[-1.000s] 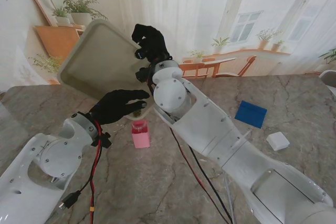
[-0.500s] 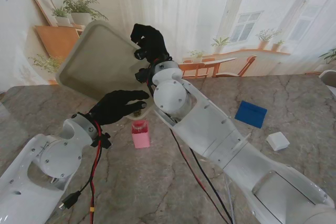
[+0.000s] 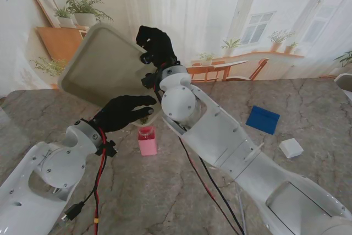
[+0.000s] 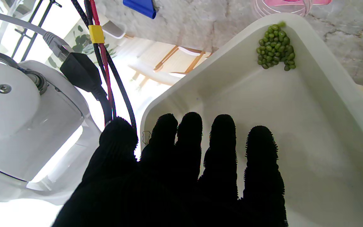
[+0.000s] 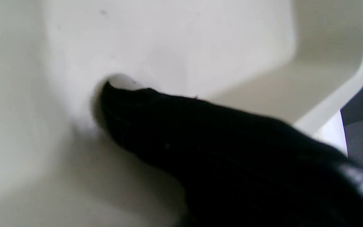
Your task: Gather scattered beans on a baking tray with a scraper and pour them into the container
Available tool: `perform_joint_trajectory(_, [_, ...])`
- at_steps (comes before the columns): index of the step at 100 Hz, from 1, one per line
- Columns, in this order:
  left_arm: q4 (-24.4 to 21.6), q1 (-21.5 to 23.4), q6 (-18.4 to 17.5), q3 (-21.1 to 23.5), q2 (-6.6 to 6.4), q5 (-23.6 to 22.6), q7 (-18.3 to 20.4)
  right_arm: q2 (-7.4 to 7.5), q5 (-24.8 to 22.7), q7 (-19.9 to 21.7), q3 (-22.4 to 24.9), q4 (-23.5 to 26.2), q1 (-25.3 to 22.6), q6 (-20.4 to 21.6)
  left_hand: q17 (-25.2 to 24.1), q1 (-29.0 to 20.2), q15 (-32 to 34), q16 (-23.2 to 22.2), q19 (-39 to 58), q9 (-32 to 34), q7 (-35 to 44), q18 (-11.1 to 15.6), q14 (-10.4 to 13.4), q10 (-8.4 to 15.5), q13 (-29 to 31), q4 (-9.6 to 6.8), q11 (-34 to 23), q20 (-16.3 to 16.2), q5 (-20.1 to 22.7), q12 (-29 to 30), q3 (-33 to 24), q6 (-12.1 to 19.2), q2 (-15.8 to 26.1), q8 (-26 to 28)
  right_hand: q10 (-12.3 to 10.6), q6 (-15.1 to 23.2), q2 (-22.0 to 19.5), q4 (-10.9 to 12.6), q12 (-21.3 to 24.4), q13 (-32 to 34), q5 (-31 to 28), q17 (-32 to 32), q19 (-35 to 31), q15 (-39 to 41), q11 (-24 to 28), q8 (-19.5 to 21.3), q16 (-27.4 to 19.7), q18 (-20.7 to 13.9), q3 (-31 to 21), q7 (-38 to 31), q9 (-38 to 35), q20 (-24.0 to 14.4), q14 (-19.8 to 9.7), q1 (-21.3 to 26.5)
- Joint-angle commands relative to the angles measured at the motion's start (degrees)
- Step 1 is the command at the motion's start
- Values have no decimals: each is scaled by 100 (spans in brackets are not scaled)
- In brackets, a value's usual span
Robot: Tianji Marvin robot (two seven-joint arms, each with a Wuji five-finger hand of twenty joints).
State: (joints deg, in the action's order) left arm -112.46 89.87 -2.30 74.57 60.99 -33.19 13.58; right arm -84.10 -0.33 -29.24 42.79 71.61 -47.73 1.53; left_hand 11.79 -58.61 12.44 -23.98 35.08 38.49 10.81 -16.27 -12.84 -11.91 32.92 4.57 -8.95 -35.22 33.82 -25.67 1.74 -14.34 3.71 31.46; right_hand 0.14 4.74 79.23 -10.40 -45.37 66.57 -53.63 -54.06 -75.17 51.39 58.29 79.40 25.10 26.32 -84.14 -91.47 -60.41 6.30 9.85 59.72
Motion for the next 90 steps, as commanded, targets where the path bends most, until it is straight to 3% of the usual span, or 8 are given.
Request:
perform_joint_trajectory(1, [-30,34,20,-12,15,-6,-15,5,-24,62,19,101,-13,33,-27,-77,-101,48,-41,12,-35,-19,-19,82,-53,-217,94,31,-3,51,67,-20,2,-74,-790,121,-347,449,-319,547,-153,-666,-2351,1336,822,66,567,-571,-582,-261,-447,-548,-945,661])
perform_joint_trajectory(90, [-72,85,20,-43,21,-43,-62,74,-279,-10,21,351,-175,49,-27,-78,-104,50,-42,16,-34,-19,-24,83,-60,-217,93,35,0,52,65,-18,4,-73,-777,121,-319,467,-324,560,-153,-672,-2368,1339,818,69,571,-575,-582,-260,-455,-549,-942,666])
